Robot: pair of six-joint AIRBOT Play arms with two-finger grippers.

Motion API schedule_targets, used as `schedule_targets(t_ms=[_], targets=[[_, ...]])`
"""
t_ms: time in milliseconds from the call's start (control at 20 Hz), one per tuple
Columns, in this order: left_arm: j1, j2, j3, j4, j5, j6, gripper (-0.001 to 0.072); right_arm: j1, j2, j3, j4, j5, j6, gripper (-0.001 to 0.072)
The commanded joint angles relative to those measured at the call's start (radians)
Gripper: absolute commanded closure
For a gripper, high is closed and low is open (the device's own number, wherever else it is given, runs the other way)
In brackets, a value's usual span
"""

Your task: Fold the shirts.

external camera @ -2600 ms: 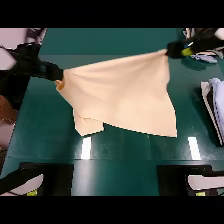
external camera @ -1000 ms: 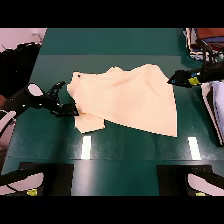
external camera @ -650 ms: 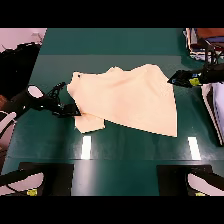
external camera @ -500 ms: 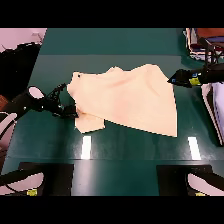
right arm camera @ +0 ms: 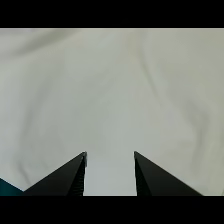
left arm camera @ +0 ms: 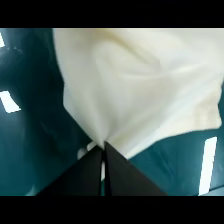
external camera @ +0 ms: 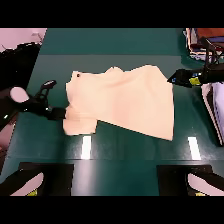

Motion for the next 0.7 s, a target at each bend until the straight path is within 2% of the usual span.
schedule_targets(t_ms=[0, 200, 250, 300, 350, 550, 650], targets=[[-0.062, 0.168, -0.042, 0.060, -0.158, -0.084, 0.0682, 0.000, 0.000, 0.000, -0.002, -0.010, 0.002, 0.0372], [-0.234, 0.197, -0.103, -0.001, -0.247, -0.133, 0.0678, 0.000, 0.001, 0.000, -0.002, -0.026, 0.001, 0.0372], [-0.263, 0.197, -0.102, -0.003, -0.230, -0.133, 0.0506, 0.000, 0.000, 0.000, -0.002, -0.025, 0.001, 0.0372], [-0.269, 0.197, -0.096, 0.002, -0.201, -0.133, 0.0152, 0.000, 0.000, 0.000, -0.002, -0.026, 0.001, 0.0372], [-0.257, 0.197, -0.078, 0.034, -0.174, -0.134, 0.0036, 0.000, 0.001, 0.000, -0.002, -0.025, 0.001, 0.0372], [-0.107, 0.197, 0.005, 0.246, -0.058, -0.134, 0.0041, 0.000, 0.001, 0.000, -0.001, -0.024, 0.001, 0.0372], [0.017, 0.182, -0.006, 0.233, 0.005, -0.134, 0.0042, 0.000, 0.000, 0.000, -0.001, -0.023, 0.001, 0.0372]])
